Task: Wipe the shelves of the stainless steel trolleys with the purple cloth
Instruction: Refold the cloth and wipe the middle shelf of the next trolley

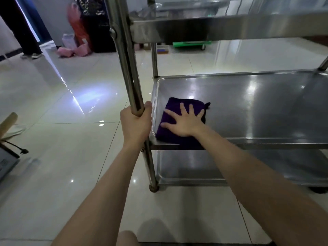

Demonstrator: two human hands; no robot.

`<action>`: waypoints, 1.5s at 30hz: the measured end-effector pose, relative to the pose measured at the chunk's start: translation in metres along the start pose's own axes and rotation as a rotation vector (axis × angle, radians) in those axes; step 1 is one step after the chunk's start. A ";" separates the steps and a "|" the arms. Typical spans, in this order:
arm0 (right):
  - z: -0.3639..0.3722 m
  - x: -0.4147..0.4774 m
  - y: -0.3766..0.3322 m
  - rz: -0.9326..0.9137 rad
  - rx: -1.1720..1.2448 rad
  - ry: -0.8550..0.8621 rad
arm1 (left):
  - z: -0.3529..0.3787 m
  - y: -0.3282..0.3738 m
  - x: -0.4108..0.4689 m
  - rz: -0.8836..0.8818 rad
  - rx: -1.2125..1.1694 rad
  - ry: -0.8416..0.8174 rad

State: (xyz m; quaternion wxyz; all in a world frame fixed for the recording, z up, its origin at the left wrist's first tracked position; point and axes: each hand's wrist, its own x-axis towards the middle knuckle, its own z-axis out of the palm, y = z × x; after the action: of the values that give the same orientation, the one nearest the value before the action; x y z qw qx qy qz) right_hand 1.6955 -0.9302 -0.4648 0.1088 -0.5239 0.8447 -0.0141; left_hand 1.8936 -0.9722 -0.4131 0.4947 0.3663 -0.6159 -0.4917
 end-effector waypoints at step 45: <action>-0.040 0.123 0.052 0.072 -0.020 0.005 | -0.005 -0.001 -0.003 0.022 -0.038 0.052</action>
State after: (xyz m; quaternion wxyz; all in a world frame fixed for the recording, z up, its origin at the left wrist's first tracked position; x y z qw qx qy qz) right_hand 1.5897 -1.0193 -0.4538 0.1018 -0.4942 0.8633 -0.0030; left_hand 1.8996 -0.9709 -0.4143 0.5229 0.3629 -0.5972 -0.4881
